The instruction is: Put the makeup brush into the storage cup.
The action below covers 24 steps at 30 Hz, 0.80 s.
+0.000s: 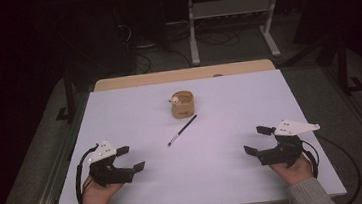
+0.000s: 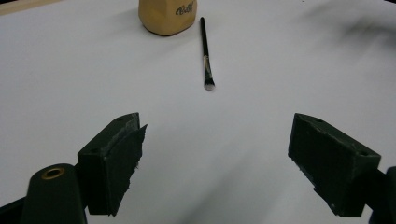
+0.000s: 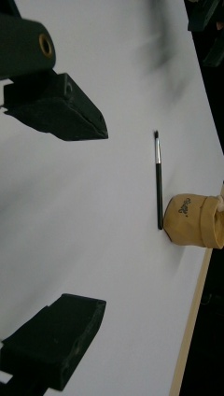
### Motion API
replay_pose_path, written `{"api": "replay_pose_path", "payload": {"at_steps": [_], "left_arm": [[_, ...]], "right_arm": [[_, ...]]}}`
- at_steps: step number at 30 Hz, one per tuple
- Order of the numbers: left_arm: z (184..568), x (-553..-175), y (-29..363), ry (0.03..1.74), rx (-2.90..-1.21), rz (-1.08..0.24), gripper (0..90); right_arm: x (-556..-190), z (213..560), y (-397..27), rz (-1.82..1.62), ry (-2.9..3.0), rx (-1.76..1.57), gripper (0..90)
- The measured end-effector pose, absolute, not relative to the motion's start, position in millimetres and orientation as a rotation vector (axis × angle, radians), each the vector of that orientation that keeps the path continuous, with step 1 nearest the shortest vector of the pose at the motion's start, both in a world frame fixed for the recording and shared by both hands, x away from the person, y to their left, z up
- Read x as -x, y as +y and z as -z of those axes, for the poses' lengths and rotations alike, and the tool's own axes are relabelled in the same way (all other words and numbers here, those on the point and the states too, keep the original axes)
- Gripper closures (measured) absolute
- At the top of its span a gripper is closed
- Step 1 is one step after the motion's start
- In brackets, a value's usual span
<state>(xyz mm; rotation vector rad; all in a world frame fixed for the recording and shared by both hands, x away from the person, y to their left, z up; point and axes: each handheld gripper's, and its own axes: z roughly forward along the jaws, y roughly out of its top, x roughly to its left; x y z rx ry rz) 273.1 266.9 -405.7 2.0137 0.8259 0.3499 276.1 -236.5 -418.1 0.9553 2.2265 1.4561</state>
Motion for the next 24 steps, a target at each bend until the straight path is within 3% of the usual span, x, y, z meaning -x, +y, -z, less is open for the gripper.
{"api": "replay_pose_path", "payload": {"at_steps": [24], "left_arm": [[400.4,-270.8,272.1,0.818,-1.981,-0.325,19.9]], "right_arm": [[-273.7,411.1,-234.0,-1.427,2.211,-0.920,13.9]]}}
